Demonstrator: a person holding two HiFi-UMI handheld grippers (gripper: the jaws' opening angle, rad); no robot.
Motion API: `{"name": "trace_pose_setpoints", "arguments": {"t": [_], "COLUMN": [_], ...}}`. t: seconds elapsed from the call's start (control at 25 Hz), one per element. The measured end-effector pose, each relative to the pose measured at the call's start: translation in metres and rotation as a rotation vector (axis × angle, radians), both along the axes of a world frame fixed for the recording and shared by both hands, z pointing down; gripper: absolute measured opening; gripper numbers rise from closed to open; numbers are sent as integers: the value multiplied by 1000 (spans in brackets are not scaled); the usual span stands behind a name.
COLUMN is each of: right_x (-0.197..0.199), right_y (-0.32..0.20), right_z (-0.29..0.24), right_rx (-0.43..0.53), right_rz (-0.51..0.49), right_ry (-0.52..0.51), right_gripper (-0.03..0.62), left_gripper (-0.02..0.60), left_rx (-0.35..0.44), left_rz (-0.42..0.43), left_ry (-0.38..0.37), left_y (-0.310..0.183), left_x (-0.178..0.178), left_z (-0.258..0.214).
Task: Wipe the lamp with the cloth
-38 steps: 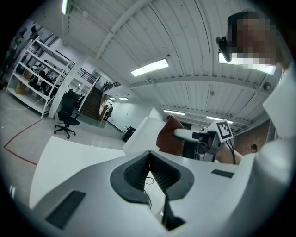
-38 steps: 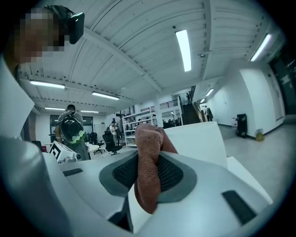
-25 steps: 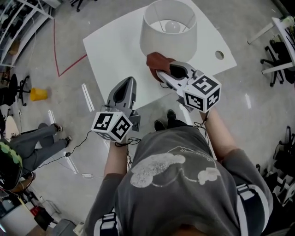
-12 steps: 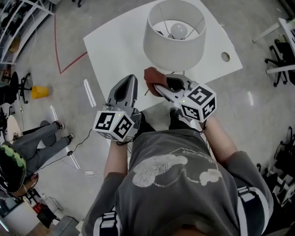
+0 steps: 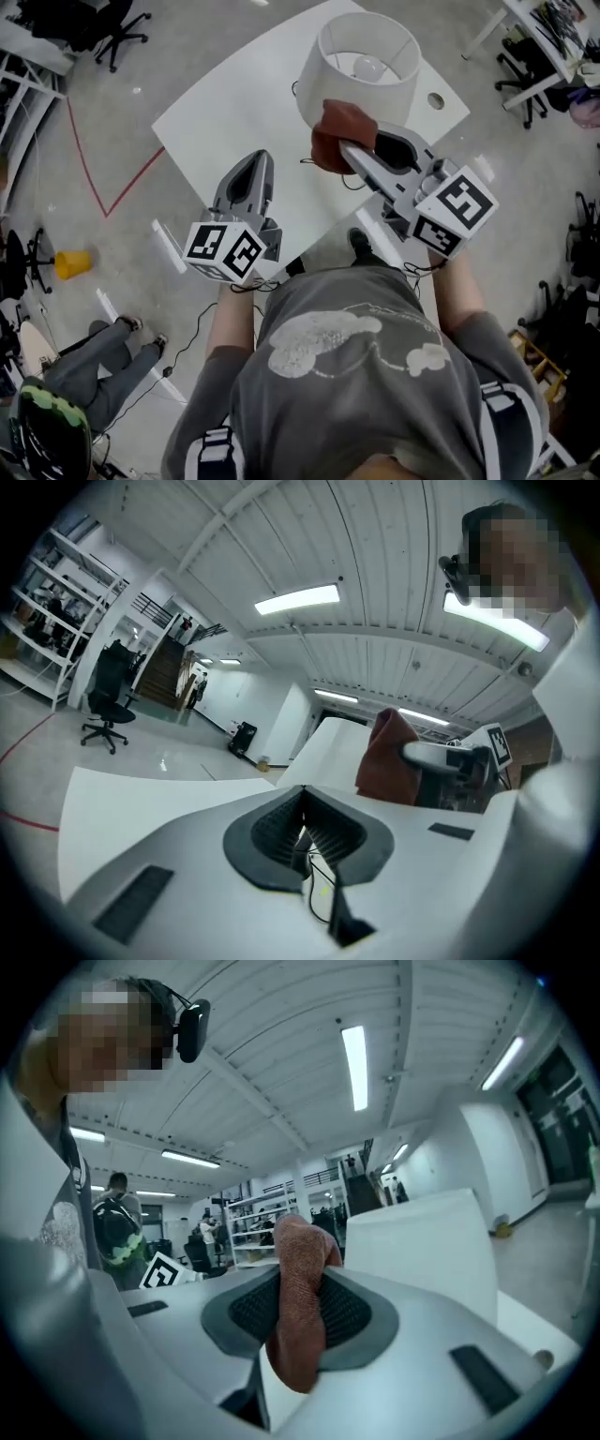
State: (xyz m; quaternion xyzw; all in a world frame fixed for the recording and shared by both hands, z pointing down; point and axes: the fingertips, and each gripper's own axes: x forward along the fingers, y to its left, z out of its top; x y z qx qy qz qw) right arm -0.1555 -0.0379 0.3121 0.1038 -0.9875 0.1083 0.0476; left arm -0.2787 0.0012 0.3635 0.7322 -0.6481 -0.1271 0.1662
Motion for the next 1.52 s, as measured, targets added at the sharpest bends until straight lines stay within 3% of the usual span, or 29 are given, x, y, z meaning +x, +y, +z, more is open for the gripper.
{"name": "trace_pose_setpoints", "arguments": {"t": [0.08,0.28,0.4,0.6,0.88,1.16,1.32,1.52], "right_x": [-4,-9,-13,-9,-27,-24,-27,-53], "right_y": [-11,-36,-39,-35,-29,-15,-9,-3], "right_z": [-16,-20,-11,22,68,115,122,111], "right_rx": [35,21,11,-45,-149,-246,-277,-279], "right_rz": [98,282,344,398,379,318,270,247], "right_ry": [-24,-39,-51,25,86,115,129,91], "right_gripper": [97,97,97,97,97,97,97,97], "left_gripper": [8,8,8,8,8,8,8,8], "left_rx": [6,14,5,-13,-71,-116,-103,-84], "left_rz": [56,179,223,258,230,146,97,111], "left_ry": [4,-4,3,13,26,-34,-52,-80], "left_y": [-2,-1,5,13,16,15,6,1], "left_x": [-7,-6,-2,10,-7,0,-4,-18], "left_z": [0,3,9,15,23,26,11,-2]}}
